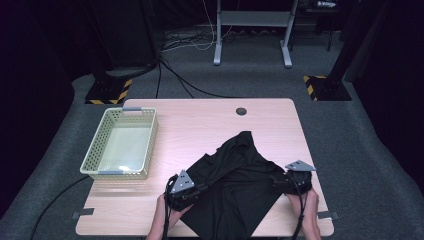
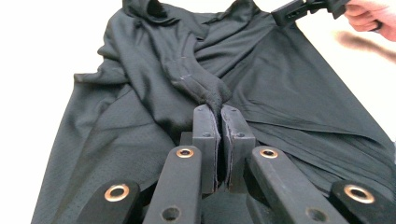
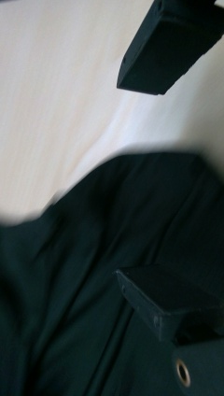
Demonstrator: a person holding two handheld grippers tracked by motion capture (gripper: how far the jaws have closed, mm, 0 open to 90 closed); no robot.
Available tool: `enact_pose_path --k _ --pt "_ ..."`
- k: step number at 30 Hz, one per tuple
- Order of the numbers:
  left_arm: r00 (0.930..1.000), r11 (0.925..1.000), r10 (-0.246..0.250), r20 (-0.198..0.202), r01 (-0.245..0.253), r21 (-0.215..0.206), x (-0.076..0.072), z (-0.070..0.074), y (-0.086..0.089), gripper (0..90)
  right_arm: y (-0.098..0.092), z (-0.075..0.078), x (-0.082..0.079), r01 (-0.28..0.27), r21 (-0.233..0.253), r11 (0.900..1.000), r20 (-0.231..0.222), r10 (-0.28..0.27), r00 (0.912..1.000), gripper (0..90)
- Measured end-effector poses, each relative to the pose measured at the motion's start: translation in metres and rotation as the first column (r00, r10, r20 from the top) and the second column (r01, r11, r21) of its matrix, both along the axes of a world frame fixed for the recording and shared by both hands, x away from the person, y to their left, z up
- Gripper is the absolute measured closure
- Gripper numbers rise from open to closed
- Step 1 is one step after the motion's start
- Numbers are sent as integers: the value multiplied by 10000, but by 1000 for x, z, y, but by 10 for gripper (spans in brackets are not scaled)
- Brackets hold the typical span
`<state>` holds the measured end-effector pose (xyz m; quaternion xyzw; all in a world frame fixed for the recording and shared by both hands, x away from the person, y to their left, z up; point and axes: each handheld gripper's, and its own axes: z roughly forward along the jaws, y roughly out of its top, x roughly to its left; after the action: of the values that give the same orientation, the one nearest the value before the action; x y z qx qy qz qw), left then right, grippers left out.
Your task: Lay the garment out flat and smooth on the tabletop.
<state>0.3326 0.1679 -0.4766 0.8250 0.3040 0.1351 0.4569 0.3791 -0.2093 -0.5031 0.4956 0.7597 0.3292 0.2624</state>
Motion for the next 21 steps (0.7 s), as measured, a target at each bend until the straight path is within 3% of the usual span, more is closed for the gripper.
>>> enact_pose_path --k 3,6,11,13,14,16,17,18,21 --pt "9999 9999 152 32 -152 1 2 -2 1 858 37 7 14 -1459 74 9893 181 1457 9892 203" --pt "9995 9995 322 37 -322 20 4 -4 4 858 65 5 41 -2071 398 9775 -102 2076 9782 284" --pt "9983 9982 574 7 -574 173 8 -8 9 857 81 0 76 -1874 1335 9732 -509 1956 9794 392" --pt "9980 9978 639 -39 -638 175 9 -9 12 857 85 -4 92 -1729 1387 9751 -780 1848 9797 507" --pt "9977 9975 683 -37 -682 206 9 -10 12 857 85 -4 92 -1729 1387 9751 -780 1848 9797 507" --pt "9971 9970 751 -88 -750 181 11 -12 14 858 86 -9 97 -1703 1333 9763 -1013 1843 9776 628" --pt "9969 9968 778 -84 -776 181 11 -12 14 858 85 -12 98 -1765 1433 9738 -1081 1926 9753 751" --pt "9968 9966 801 -76 -800 178 11 -13 14 858 85 -12 98 -1765 1433 9738 -1081 1926 9753 751" --pt "9965 9963 840 -19 -839 205 12 -13 14 858 84 -11 90 -1704 1307 9767 -913 1830 9789 877"
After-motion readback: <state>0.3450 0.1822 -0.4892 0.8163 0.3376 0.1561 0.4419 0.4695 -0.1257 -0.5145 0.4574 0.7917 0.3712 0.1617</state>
